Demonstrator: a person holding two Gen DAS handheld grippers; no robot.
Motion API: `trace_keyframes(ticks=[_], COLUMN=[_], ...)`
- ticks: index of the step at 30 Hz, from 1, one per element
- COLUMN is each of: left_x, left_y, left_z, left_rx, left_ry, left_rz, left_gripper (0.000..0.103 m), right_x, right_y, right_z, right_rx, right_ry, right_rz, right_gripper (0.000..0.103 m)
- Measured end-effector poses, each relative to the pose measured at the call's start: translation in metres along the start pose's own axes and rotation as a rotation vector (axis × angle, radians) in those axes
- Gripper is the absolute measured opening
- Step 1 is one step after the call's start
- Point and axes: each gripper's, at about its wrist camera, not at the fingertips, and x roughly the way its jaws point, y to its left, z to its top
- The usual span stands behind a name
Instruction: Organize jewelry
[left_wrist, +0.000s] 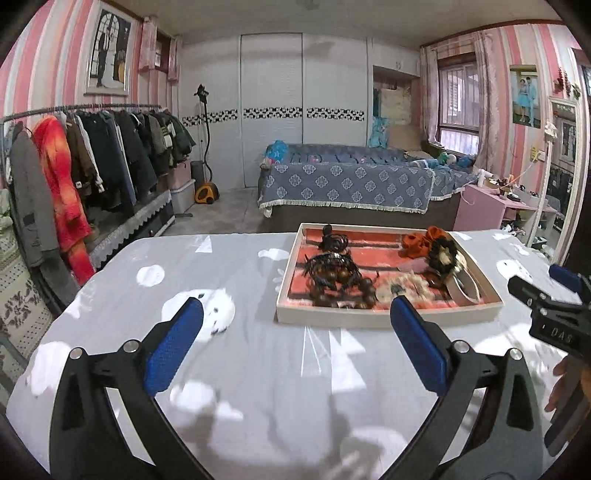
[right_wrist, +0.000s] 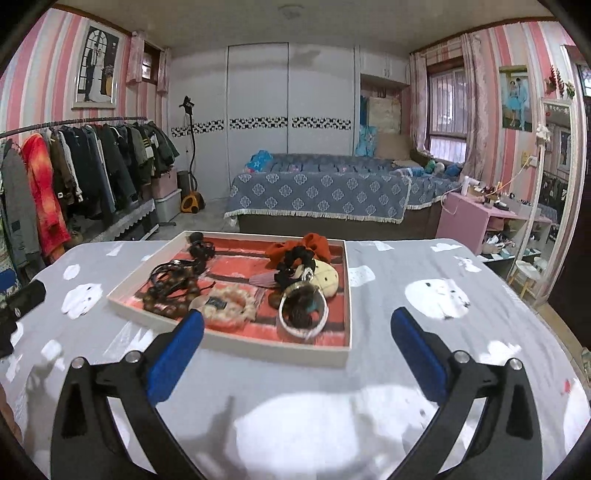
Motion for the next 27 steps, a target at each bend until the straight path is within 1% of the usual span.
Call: trace_keyframes(ticks=[3,7,8,10,13,17,19,23,27], left_x=[-0.022,-0.046,-0.052,-0.058,-0.063,-0.067,-0.067,-0.066,-0.067], left_y=[-0.004,0.004,0.008,0.013,0.019,0.022,0.019,0.011,0.012], left_z=[-0.015,-0.037,-0.046,-0.057,-0.067,-0.076,-0.08,-0.083,-0.084], left_rx=[0.001,-0.045,-0.064,-0.088,-0.1,-0.089,-0.072,-0.027,-0.027], left_ry=[-0.015,-0.023,-0.028,-0.02,-0.006,-0.031,-0.04,-0.042,-0.047], left_rz=[0.014,0.031,0.059,0.086,0.091,0.113,0.122,0.115,0.105], left_gripper=[0.098,0.098,0.098,0.098,0.098,0.098,0.098,0.098,0.098], right_x=[-0.026,-0.055,-0.059,-0.067,-0.081,-0.089,-0.089,-0.091,-0.091], right_y=[-0.001,-0.004,-0.005,-0.007,-0.006,-0.003,-0.002,-0.001,0.004], right_z=[-0.01,-0.032,-0.036,-0.044,-0.055,-0.066,-0.07,-0.073,-0.074], right_rx=[0.01,0.021,0.024,0.033,0.026,0.013,0.018,0.009,-0.009], right_ry=[-0.017,-0.025,-0.025,-0.027,-0.054,-0.089,-0.087,-0.084,-0.086], right_rz=[0.014,0.03,0.035,0.043,0.04,0.042,0.045,0.041,0.038], right_gripper=[0.099,0.099,0.099,0.099,0.099,0.099,0.099,0.099,0.099])
